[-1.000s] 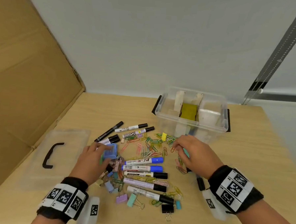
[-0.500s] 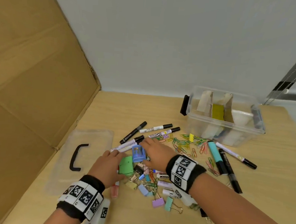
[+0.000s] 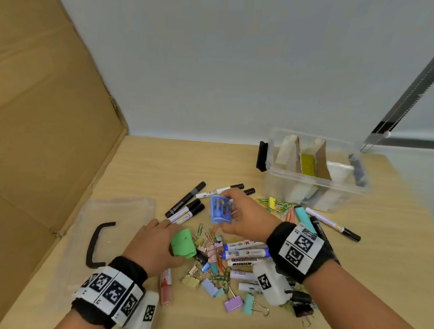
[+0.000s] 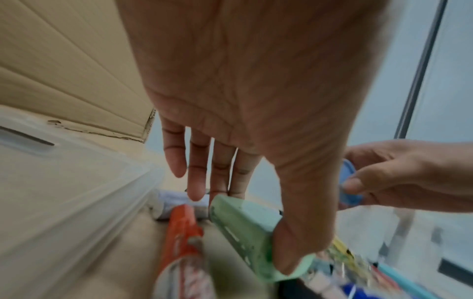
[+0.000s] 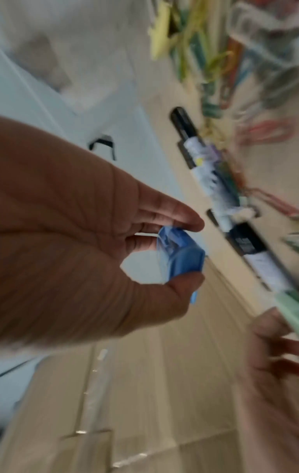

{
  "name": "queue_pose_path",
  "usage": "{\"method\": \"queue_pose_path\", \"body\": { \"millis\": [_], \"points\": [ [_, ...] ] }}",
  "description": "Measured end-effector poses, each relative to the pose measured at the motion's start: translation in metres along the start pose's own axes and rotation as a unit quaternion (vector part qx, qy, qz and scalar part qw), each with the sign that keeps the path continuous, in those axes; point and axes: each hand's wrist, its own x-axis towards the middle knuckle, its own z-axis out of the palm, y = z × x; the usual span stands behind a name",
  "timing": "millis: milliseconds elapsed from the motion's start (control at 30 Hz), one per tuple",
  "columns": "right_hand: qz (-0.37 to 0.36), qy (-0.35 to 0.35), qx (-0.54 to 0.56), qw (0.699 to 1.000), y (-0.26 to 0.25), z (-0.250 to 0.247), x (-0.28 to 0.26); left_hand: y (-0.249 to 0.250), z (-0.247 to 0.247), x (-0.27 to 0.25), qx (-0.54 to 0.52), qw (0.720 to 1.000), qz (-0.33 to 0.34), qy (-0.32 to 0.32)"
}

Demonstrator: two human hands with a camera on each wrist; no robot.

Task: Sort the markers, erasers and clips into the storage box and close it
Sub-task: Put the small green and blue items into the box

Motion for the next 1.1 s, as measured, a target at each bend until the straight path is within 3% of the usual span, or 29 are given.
{"method": "queue_pose_path", "body": {
  "millis": [167,267,333,400,467,700,900,1033,1100],
  "points": [
    [-0.030,0.158,0.066,0.985,0.009,-0.079,-0.024,0.008,-0.021,0.011,-0.174,0.983,0.006,0.056],
    [-0.014,0.274,0.011,0.961,0.034,-0.126,-0.026,0.017,-0.026,0.016,-0.221,0.971,0.017,0.084],
    [0.036,0.306,-0.061,0.949,0.052,-0.151,-0.021,0.025,-0.026,0.018,-0.232,0.968,0.023,0.091],
    [0.118,0.263,-0.161,0.944,0.069,-0.169,-0.013,0.034,-0.026,0.021,-0.239,0.966,0.025,0.093],
    [0.185,0.175,-0.256,0.932,0.082,-0.180,-0.002,0.042,-0.025,0.023,-0.249,0.964,0.026,0.093],
    [0.205,-0.036,-0.434,0.877,0.104,-0.183,0.041,0.054,-0.022,0.026,-0.260,0.961,0.022,0.091],
    [0.193,-0.066,-0.503,0.840,0.175,-0.187,0.080,0.054,-0.017,0.026,-0.267,0.960,0.023,0.086],
    [0.218,-0.097,-0.426,0.873,0.106,-0.184,0.043,0.054,-0.017,0.024,-0.272,0.958,0.034,0.087],
    [0.220,-0.043,-0.378,0.898,0.087,-0.190,0.026,0.055,-0.017,0.024,-0.280,0.955,0.041,0.094]
  ]
}}
